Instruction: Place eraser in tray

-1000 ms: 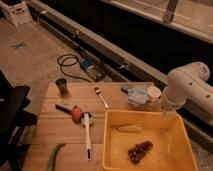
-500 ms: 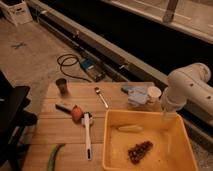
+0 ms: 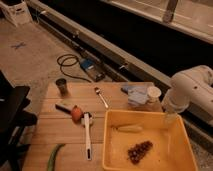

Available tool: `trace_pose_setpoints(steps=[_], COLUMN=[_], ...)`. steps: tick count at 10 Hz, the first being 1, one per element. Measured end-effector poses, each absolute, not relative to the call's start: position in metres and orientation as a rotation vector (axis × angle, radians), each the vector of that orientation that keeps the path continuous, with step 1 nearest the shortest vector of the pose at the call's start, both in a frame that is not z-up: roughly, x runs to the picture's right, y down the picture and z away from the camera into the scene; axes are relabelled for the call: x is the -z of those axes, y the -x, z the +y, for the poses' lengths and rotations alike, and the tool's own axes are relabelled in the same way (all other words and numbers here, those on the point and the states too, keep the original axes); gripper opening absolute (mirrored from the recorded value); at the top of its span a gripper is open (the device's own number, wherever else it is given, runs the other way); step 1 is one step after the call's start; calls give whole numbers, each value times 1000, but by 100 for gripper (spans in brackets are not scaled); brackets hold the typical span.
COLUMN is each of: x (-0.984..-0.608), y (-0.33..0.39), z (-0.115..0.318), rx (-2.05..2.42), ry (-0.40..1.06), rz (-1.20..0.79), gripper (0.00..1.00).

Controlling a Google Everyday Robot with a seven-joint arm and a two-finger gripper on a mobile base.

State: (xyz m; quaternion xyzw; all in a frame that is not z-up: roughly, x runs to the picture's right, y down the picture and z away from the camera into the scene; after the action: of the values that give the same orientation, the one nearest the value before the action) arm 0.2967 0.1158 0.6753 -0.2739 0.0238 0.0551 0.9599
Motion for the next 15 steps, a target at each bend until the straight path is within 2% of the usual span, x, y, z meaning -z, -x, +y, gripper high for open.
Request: trace_pose_setpoints(steps=[4,8,12,15], x=[-686,-700,-709,-709], y=[-258,-159,-65,-59], z=[88,58,47,47], rx=[2,155,297,309], ry=[524,508,506,508], rz=[21,-53,-133,-139], gripper=[65,65,65,65])
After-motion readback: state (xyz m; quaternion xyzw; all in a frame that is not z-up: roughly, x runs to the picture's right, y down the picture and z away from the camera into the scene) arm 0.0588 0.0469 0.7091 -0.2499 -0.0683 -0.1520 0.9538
